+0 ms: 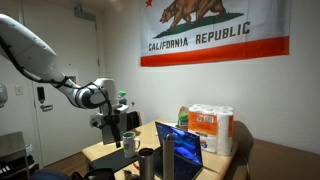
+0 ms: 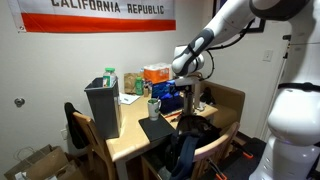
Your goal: Put the spoon in the cup, the cup in the bag and close the laptop
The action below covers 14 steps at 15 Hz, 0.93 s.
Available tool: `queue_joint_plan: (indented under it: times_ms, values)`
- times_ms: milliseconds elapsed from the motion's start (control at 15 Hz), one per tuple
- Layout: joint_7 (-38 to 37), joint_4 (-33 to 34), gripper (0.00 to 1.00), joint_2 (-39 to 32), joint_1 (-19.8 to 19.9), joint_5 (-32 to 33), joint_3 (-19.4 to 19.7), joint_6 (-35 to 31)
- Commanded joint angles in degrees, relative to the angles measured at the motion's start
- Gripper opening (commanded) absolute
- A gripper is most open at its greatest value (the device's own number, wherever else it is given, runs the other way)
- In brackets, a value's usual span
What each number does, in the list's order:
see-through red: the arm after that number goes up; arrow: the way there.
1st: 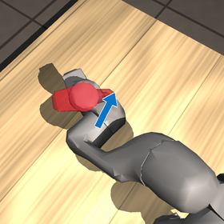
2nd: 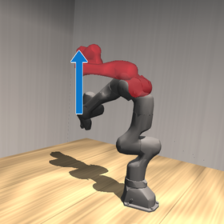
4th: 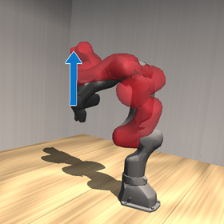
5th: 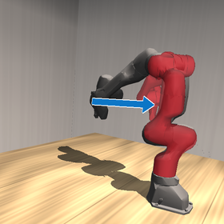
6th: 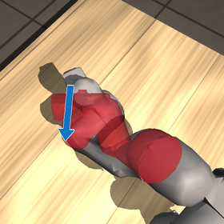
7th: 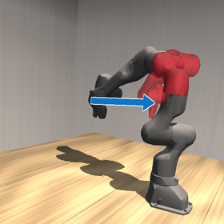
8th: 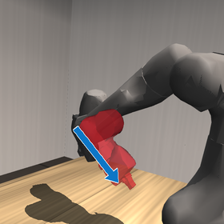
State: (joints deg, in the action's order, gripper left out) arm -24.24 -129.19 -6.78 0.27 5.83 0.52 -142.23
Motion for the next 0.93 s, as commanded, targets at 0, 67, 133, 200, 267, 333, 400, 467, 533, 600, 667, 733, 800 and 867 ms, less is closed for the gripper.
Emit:
queue_joint_plan:
  times_ms: [0,67,133,200,267,333,400,467,533,600,667,733,800,867]
  values:
    - [-4.9,5.3,1.0,-8.5,-0.6,3.2,3.1,-2.7]
    - [-5.5,6.1,1.0,-10.2,-0.9,3.4,4.2,-3.1]
    - [-6.0,6.6,1.0,-11.8,-1.2,3.5,5.1,-3.3]
    - [-6.0,6.9,1.0,-13.2,-1.4,3.5,6.0,-3.8]
    - [-6.0,7.3,1.0,-14.4,-1.7,3.3,6.7,-4.0]
    - [-6.1,7.3,1.0,-15.5,-2.1,3.2,7.4,-4.2]
    - [-6.1,7.4,1.0,-16.4,-2.4,2.8,7.9,-4.3]
    - [-6.2,7.4,1.0,-17.1,-2.8,2.8,8.3,-4.3]
    - [-6.4,7.4,1.0,-17.8,-3.3,2.8,8.7,-4.6]
    - [-6.6,7.4,1.0,-18.4,-3.7,2.8,9.0,-4.8]
    - [-7.1,7.3,1.0,-18.8,-4.4,3.0,9.4,-5.4]
    - [-7.7,7.2,1.0,-19.3,-5.0,3.1,9.9,-6.1]
    - [-8.5,7.1,1.0,-19.8,-5.7,3.2,10.3,-7.0]
    - [-9.2,7.2,1.0,-20.5,-6.5,3.7,11.0,-8.2]
